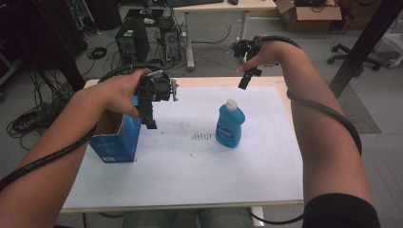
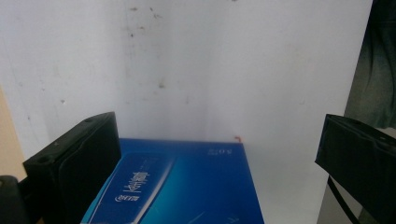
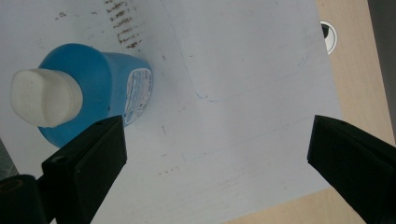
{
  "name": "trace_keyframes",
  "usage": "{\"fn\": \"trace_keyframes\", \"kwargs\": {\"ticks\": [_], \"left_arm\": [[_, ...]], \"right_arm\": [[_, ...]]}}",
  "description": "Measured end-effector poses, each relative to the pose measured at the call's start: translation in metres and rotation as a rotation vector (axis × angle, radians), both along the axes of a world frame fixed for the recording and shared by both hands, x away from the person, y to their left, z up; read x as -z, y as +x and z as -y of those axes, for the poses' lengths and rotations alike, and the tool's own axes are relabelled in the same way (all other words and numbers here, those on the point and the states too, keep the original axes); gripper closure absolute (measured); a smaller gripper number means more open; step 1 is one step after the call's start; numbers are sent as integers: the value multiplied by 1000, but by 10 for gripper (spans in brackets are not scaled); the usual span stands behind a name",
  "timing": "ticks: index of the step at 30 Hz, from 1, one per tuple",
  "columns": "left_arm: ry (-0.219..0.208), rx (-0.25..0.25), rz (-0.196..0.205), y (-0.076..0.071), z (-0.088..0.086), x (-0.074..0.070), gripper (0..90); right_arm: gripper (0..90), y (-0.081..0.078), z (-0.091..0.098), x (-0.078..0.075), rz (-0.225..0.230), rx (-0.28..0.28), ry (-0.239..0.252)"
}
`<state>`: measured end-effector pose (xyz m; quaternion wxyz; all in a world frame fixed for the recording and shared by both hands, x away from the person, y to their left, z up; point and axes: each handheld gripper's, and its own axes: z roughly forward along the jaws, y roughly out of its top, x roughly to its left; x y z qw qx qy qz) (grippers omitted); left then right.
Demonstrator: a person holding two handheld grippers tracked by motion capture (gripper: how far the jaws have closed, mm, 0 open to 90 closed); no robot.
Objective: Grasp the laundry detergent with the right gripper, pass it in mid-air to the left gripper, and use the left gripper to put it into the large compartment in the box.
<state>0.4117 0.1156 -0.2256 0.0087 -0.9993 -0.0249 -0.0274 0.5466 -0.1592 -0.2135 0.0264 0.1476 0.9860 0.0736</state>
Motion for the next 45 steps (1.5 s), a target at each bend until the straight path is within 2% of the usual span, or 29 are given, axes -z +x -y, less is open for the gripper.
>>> {"fn": "trace_keyframes", "kwargs": {"ticks": [12, 21, 34, 39, 45], "left_arm": [[2, -3, -3, -3, 1, 2, 2], [-7, 0, -2, -4, 0, 4, 2], [-7, 14, -2, -3, 3, 6, 2], [-11, 17, -9, -3, 5, 9, 2], [-11, 23, -4, -4, 6, 7, 2]], "right_arm": [[47, -4, 11, -1, 15, 3, 13], [45, -15, 32, 7, 14, 18, 83], [42, -37, 59, 15, 15, 25, 132], [41, -45, 66, 15, 13, 19, 198], [41, -53, 71, 21, 16, 11, 193]]}}
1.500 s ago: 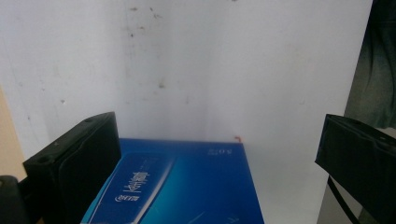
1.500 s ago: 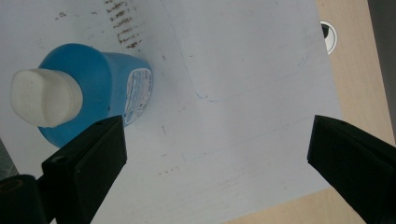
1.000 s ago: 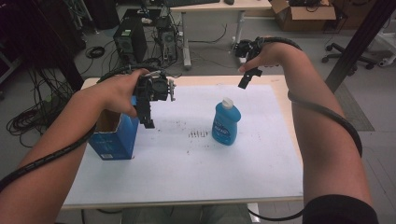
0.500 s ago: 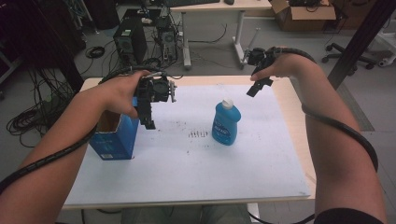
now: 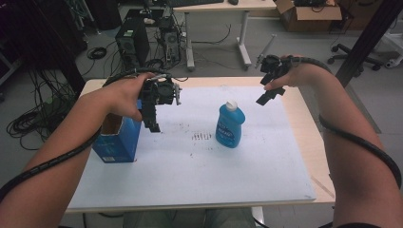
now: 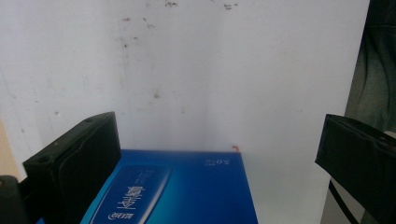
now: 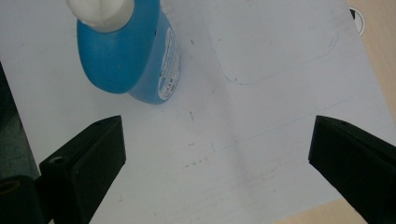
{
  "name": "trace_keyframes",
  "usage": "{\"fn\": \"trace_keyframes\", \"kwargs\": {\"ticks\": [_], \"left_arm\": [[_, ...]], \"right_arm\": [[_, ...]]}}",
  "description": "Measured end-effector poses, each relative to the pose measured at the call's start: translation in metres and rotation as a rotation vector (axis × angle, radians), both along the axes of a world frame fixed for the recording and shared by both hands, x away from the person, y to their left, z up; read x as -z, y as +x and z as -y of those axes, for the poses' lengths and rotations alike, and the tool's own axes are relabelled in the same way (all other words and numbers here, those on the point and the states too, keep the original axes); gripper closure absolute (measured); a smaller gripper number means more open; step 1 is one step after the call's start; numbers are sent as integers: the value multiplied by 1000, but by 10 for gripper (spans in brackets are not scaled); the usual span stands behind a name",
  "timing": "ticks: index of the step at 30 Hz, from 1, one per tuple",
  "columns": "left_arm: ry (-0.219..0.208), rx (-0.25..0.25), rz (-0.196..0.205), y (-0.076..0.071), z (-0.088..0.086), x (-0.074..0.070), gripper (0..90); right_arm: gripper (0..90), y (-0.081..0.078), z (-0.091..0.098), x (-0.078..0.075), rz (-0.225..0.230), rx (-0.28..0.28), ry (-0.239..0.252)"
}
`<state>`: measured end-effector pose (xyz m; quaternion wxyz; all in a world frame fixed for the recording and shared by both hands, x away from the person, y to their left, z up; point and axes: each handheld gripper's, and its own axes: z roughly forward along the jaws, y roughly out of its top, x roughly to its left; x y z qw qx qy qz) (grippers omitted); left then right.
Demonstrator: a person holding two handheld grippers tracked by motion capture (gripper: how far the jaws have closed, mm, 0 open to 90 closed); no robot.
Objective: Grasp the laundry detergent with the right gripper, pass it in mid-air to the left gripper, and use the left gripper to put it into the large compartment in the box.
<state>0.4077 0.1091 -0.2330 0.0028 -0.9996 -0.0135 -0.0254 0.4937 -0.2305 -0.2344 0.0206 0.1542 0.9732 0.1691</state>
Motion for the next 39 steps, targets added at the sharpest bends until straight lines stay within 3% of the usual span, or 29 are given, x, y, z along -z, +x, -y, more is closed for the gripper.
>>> {"fn": "trace_keyframes", "kwargs": {"ticks": [6, 15, 32, 39], "left_arm": [[-2, -2, 6, -2, 0, -3, 2], [6, 8, -6, -7, 0, 1, 2], [-4, 13, 3, -8, 1, -2, 2], [-2, 18, -1, -9, 4, -2, 2]], "right_arm": [[40, -9, 6, 4, 9, -3, 19], [39, -27, 10, 11, 36, -18, 93], [39, -52, 27, 52, 40, -17, 184], [39, -61, 26, 69, 64, -19, 234]]}}
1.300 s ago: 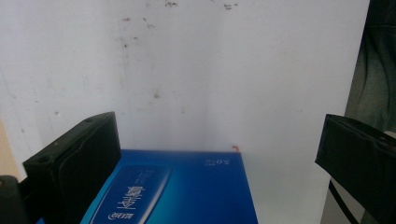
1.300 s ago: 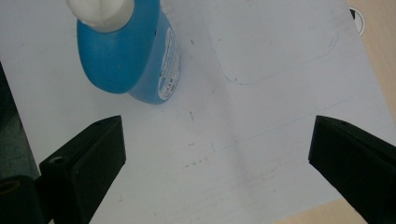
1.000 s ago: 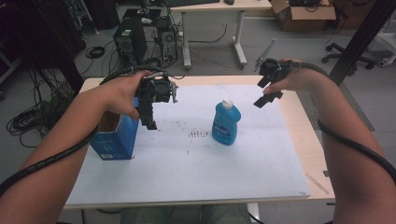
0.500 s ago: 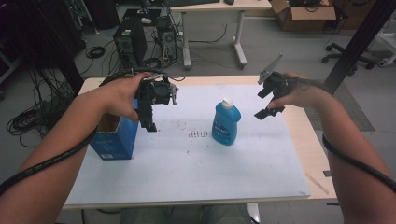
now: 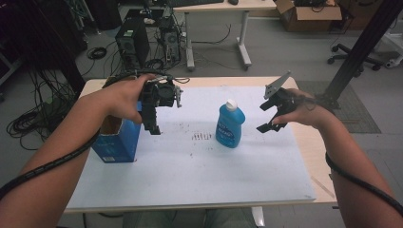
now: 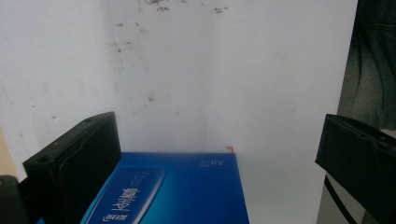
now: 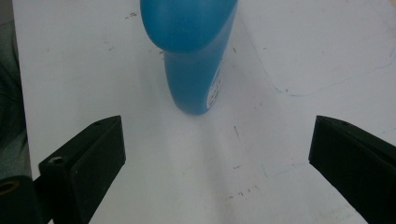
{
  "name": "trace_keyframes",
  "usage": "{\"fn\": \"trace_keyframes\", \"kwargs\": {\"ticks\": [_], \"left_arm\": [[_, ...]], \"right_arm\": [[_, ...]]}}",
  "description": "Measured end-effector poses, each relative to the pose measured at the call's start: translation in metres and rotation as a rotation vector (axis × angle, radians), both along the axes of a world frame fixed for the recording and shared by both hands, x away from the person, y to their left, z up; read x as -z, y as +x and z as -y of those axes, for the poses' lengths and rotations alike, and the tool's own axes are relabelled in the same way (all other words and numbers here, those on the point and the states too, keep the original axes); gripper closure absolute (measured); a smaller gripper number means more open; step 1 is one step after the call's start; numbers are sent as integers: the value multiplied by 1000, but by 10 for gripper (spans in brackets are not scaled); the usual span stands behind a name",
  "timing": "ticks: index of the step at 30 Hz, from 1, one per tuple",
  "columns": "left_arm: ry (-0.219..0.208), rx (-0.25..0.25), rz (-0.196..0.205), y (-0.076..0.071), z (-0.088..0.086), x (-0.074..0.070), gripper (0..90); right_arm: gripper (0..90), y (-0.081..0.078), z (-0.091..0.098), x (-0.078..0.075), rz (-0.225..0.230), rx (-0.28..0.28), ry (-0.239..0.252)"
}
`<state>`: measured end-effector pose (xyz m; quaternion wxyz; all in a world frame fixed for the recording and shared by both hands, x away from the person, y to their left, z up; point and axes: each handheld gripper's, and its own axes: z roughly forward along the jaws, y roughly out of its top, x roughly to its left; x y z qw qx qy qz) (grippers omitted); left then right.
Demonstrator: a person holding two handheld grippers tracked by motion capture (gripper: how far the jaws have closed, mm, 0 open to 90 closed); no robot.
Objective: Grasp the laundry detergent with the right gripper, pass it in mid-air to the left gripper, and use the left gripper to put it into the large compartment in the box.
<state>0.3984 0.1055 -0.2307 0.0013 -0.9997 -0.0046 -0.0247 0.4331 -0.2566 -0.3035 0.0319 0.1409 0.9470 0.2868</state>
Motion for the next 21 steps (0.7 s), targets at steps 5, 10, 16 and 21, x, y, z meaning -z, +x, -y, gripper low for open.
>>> {"fn": "trace_keyframes", "kwargs": {"ticks": [5, 10, 16, 21], "left_arm": [[-1, 2, 2, -1, 1, -1, 2], [-2, 2, 4, -1, 1, -2, 2], [-3, 8, 2, -2, 1, -1, 2], [0, 6, 4, -2, 0, -2, 2]], "right_arm": [[37, -5, 0, 10, 24, 7, 43], [37, -10, -1, 18, 19, 9, 59], [35, -13, -1, 27, 13, 14, 89], [35, -17, -1, 39, 10, 23, 112]]}}
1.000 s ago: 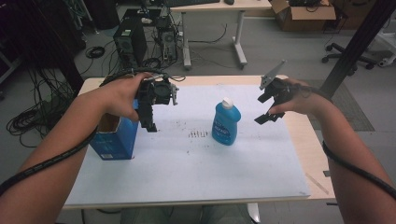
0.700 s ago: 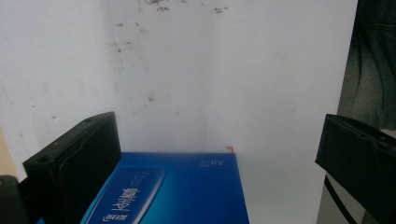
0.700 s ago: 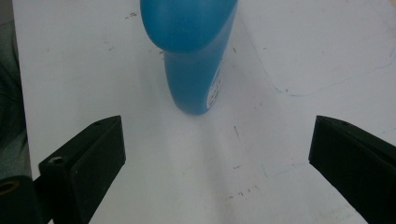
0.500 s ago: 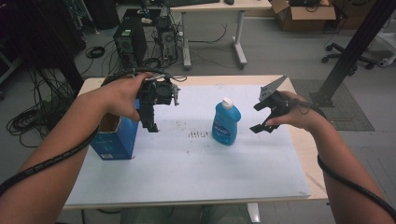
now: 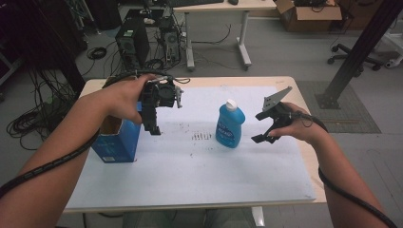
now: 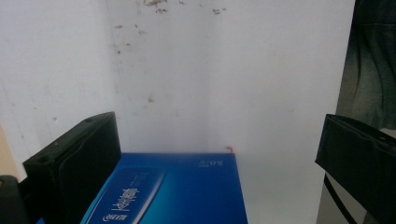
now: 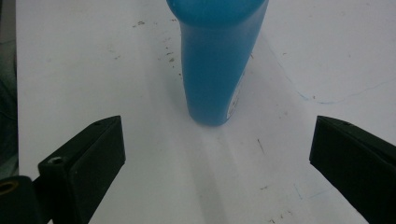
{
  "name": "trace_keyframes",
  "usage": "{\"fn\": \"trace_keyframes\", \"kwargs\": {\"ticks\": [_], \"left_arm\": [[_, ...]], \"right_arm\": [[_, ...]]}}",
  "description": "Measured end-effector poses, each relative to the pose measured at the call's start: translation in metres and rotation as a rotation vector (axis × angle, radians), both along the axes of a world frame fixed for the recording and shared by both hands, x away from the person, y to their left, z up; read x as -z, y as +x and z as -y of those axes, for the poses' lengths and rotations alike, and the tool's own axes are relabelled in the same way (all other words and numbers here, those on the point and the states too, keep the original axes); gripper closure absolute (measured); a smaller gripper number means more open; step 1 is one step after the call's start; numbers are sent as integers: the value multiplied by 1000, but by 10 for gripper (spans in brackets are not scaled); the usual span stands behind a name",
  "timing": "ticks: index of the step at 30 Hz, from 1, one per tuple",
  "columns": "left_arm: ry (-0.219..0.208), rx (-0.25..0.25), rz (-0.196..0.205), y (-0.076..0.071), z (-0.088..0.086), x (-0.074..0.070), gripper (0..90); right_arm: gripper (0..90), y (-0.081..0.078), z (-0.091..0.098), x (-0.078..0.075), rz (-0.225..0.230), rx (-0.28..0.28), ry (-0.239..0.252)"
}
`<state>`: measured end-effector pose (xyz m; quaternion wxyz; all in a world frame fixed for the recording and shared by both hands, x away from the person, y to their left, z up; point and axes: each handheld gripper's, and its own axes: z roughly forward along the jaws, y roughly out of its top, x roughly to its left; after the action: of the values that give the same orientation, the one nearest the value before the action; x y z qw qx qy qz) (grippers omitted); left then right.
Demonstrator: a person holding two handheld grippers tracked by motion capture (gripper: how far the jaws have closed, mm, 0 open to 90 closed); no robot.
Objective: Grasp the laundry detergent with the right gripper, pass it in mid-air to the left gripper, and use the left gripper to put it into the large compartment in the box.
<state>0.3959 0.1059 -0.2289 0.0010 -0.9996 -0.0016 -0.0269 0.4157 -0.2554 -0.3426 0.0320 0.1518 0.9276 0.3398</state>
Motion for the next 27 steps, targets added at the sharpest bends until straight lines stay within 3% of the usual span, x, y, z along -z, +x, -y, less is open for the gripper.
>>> {"fn": "trace_keyframes", "kwargs": {"ticks": [20, 27], "left_arm": [[-4, 13, 6, -4, 8, -4, 2], [3, 17, 7, -6, 9, -4, 2]], "right_arm": [[30, -7, -4, 30, 31, 55, 112], [27, -11, -6, 42, 18, 74, 137]]}}
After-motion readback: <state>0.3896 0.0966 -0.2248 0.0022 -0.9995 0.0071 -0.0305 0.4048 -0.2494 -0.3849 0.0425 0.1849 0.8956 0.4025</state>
